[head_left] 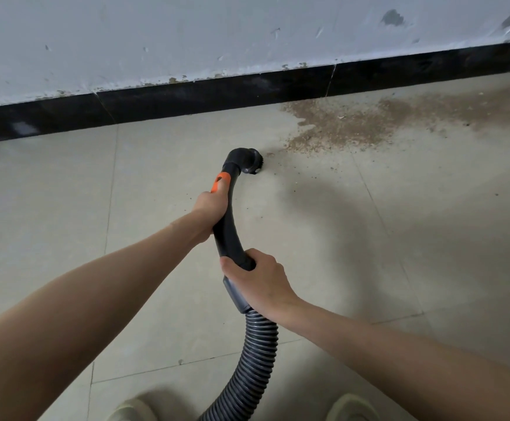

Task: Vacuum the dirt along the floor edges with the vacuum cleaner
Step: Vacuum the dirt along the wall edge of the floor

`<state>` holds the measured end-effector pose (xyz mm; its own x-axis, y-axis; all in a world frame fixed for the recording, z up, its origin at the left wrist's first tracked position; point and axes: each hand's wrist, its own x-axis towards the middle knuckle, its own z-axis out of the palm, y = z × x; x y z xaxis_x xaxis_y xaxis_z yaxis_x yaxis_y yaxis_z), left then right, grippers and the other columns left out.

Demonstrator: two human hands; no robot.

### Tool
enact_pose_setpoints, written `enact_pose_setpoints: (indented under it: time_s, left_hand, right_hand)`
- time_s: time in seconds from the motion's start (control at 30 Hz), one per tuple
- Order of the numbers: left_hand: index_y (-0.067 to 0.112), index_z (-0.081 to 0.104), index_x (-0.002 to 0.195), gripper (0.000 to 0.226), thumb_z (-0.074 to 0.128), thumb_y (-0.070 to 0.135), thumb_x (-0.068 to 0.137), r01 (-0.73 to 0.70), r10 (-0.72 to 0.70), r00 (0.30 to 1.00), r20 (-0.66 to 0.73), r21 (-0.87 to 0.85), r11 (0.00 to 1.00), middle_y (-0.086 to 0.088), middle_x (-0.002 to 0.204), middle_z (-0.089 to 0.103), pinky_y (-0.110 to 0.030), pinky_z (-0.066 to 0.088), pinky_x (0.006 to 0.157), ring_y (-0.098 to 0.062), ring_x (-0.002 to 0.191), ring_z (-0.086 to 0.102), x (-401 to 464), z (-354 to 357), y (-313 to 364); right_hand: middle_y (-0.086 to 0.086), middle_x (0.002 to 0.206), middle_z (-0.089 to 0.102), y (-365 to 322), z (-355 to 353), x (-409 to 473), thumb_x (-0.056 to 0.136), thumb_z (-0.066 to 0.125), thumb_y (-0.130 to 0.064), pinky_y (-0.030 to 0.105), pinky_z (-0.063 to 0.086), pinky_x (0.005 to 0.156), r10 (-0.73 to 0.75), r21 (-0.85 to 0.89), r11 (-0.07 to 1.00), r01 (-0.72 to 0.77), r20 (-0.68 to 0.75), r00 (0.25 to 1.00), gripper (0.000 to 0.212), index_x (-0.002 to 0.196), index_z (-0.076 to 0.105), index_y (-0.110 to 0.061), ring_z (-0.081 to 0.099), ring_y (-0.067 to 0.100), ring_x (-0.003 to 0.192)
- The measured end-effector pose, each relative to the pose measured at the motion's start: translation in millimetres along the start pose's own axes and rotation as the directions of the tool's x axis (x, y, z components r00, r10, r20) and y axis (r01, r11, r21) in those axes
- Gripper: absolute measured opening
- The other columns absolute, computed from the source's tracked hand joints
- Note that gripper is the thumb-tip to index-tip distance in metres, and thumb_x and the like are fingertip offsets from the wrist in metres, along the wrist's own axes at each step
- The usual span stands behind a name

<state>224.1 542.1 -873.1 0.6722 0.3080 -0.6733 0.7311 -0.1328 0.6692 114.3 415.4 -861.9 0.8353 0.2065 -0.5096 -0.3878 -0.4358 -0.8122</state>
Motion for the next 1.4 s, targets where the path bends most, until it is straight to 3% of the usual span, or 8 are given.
enact_pose_setpoints:
  time_s: [0.37,0.6,0.8,0.9,1.1,1.27,1.4]
  left_hand:
    - [0.002,0.051,0.119,0.076,0.031,0.068,0.089,-0.068,0.064,0.997,0.041,0.104,0.992,-0.019,0.109,0.062,-0.045,0.051,0.093,-0.034,0.098,0.062,23,46,37]
    - [0.001,0.049,0.125,0.077,0.031,0.067,0.090,-0.110,0.102,0.993,0.065,0.151,0.982,-0.019,0.118,0.061,-0.045,0.049,0.095,-0.036,0.107,0.060,41,59,60]
    - [0.001,0.049,0.125,0.075,0.032,0.066,0.090,-0.124,0.122,0.992,0.023,0.148,0.981,-0.019,0.116,0.061,-0.046,0.049,0.095,-0.036,0.106,0.060,57,40,74]
    - [0.000,0.049,0.125,0.076,0.034,0.066,0.090,-0.103,0.102,0.995,0.008,0.106,0.989,-0.017,0.108,0.060,-0.046,0.050,0.095,-0.033,0.097,0.060,60,19,69]
    - [0.000,0.048,0.122,0.073,0.035,0.065,0.091,-0.048,0.049,0.998,-0.044,0.011,0.999,-0.015,0.102,0.056,-0.044,0.051,0.091,-0.029,0.088,0.056,51,-33,37]
    - [0.002,0.048,0.112,0.068,0.032,0.066,0.092,-0.011,0.007,0.993,-0.119,-0.026,1.000,-0.015,0.103,0.057,-0.040,0.052,0.081,-0.030,0.089,0.057,34,-80,2]
    - [0.003,0.047,0.109,0.067,0.036,0.066,0.091,0.008,-0.024,0.985,-0.170,-0.092,0.996,-0.014,0.096,0.056,-0.037,0.049,0.073,-0.029,0.083,0.056,20,-129,-29]
  right_hand:
    - [-0.013,0.057,0.052,11,-34,33,0.077,0.059,-0.053,0.023,0.039,0.054,0.013,0.051,0.999,-0.007,-0.116,0.993,0.028,0.068,0.052,-0.027,0.050,0.008,0.053]
    - [-0.016,0.052,0.047,10,-42,61,0.079,0.059,-0.051,0.013,0.034,0.043,0.015,0.101,0.995,-0.002,-0.132,0.991,0.029,0.068,0.050,-0.026,0.046,-0.002,0.041]
    - [-0.011,0.058,0.051,-10,-33,83,0.081,0.060,-0.049,0.020,0.040,0.051,-0.023,0.108,0.994,0.035,-0.110,0.994,0.028,0.070,0.053,-0.024,0.051,0.007,0.053]
    - [-0.008,0.063,0.053,-19,-24,87,0.082,0.060,-0.049,0.024,0.041,0.056,-0.049,0.072,0.996,0.053,-0.063,0.997,0.029,0.071,0.052,-0.024,0.053,0.011,0.059]
    - [-0.002,0.080,0.059,-32,4,78,0.086,0.054,-0.052,0.027,0.043,0.062,-0.043,-0.069,0.996,0.055,0.161,0.986,0.030,0.081,0.048,-0.023,0.056,0.015,0.069]
    - [-0.001,0.082,0.062,-40,42,57,0.088,0.053,-0.055,0.029,0.046,0.066,-0.075,-0.077,0.992,0.098,0.257,0.964,0.035,0.079,0.049,-0.021,0.059,0.018,0.074]
    - [-0.005,0.078,0.060,-53,80,37,0.089,0.052,-0.056,0.027,0.043,0.060,-0.105,-0.089,0.986,0.142,0.329,0.938,0.036,0.078,0.049,-0.023,0.058,0.014,0.071]
